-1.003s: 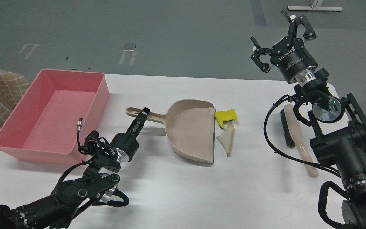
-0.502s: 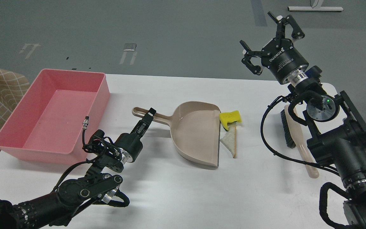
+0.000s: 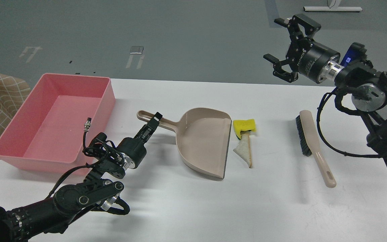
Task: Sweep and dump garbage into bin
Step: 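Move the right gripper down to the wooden brush handle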
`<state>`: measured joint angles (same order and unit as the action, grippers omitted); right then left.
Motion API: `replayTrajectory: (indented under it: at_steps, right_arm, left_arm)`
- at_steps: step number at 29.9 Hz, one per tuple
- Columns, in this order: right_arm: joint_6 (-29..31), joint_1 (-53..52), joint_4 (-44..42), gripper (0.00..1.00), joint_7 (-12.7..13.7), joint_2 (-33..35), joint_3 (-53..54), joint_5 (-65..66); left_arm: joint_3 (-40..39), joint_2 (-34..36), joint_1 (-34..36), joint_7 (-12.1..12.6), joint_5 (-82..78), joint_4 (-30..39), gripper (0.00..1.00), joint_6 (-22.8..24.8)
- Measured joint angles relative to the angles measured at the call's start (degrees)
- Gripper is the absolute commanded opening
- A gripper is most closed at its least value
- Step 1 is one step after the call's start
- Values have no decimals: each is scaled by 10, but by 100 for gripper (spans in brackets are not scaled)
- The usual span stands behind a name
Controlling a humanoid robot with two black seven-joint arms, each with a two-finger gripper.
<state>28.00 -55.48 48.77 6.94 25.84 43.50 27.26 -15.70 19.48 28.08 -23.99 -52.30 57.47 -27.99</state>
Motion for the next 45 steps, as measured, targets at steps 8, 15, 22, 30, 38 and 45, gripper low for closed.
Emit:
replayTrajectory:
  at_steps: [8,15,22,30,38,45]
  right_arm:
    - [0,-30,111,100,7,128,-120,121]
    - [0,-27,215,97,91,213,-209,167]
    - [0,-27,286,97,112,268,-256,245]
    - [0,-22,334,96,133,304,-283,284]
    - [0,-23,375,95,136,311,-347,296]
    - [0,-22,381,94,144,306,-376,318]
  left_arm:
    - [0,2,4,1,1,0,0,0]
    - [0,2,8,1,1,0,0,0]
    - [0,2,9,1,0,0,0,0]
    - [0,3,13,1,0,0,0,0]
    - [2,3,16,0,0,0,0,0]
    - [5,3,17,-1,0,0,0,0]
